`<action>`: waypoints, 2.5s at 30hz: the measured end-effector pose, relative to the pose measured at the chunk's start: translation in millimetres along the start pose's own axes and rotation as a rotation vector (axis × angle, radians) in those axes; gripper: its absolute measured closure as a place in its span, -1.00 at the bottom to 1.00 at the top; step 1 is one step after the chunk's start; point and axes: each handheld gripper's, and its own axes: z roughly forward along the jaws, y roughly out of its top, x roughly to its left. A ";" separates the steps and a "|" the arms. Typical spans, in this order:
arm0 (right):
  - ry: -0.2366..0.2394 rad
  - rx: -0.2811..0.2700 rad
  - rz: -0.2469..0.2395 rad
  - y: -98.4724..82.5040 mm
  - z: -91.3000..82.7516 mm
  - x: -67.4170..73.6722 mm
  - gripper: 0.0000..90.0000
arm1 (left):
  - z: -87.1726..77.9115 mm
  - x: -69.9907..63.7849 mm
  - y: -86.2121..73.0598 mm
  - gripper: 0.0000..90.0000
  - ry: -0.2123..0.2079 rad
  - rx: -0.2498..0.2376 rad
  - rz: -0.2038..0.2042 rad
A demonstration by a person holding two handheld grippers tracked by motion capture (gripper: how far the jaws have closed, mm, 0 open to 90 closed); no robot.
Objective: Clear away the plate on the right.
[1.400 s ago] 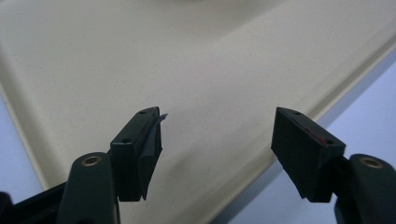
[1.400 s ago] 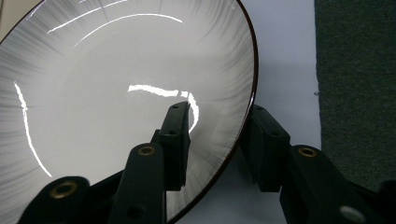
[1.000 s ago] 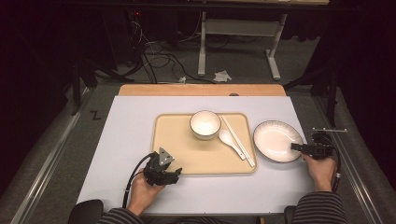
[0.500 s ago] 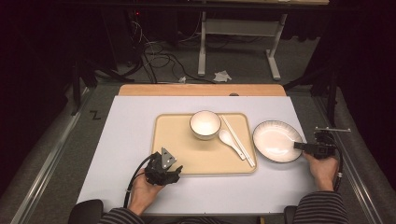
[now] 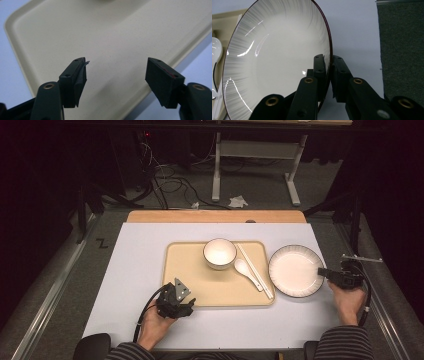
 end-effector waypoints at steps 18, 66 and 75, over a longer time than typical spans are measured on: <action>0.015 -0.137 -0.054 0.9 -24.5 11.3 0.96 | 3.5 -0.9 -0.6 -0.29 0.007 0.060 -0.004; 0.060 -0.215 -0.113 -21.3 -65.7 19.6 0.95 | 7.5 -16.0 7.7 -0.43 -0.177 0.052 -0.072; 0.103 -0.223 -0.117 -19.5 -67.0 24.8 0.94 | 9.6 -19.5 10.2 -0.44 -0.178 0.067 -0.094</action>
